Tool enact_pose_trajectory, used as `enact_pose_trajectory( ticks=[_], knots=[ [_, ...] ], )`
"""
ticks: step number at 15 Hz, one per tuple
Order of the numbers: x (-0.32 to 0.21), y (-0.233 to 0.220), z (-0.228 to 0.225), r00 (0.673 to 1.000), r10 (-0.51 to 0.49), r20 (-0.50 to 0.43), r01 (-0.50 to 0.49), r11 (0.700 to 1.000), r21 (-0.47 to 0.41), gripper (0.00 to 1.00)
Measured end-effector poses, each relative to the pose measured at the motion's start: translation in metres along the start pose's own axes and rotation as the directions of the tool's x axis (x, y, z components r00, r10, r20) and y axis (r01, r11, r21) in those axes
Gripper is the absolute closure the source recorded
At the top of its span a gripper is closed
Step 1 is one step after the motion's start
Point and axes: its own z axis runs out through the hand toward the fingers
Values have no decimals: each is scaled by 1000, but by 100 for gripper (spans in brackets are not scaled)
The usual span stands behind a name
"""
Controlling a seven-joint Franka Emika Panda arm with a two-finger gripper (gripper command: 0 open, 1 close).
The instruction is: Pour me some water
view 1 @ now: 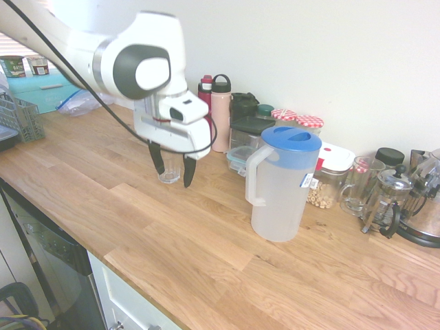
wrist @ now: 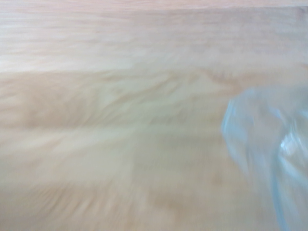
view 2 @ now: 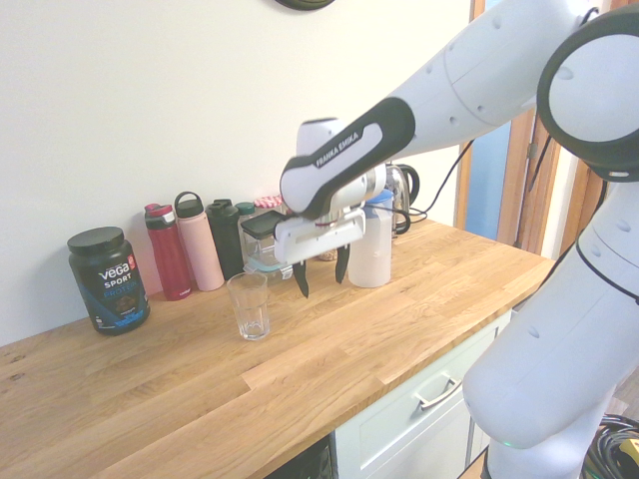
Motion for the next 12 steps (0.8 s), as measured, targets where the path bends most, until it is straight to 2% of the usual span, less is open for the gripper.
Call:
enact_pose_trajectory(
  ticks=[3,5,9,12],
  knots=[
    [21,25,-70,997,59,-55,-58,998,20,0],
    [40,56,-99,985,134,-106,-134,991,3,0],
    [74,113,-108,955,265,-131,-268,963,-6,0],
    [89,130,-100,939,307,-153,-309,951,15,0]
  ],
)
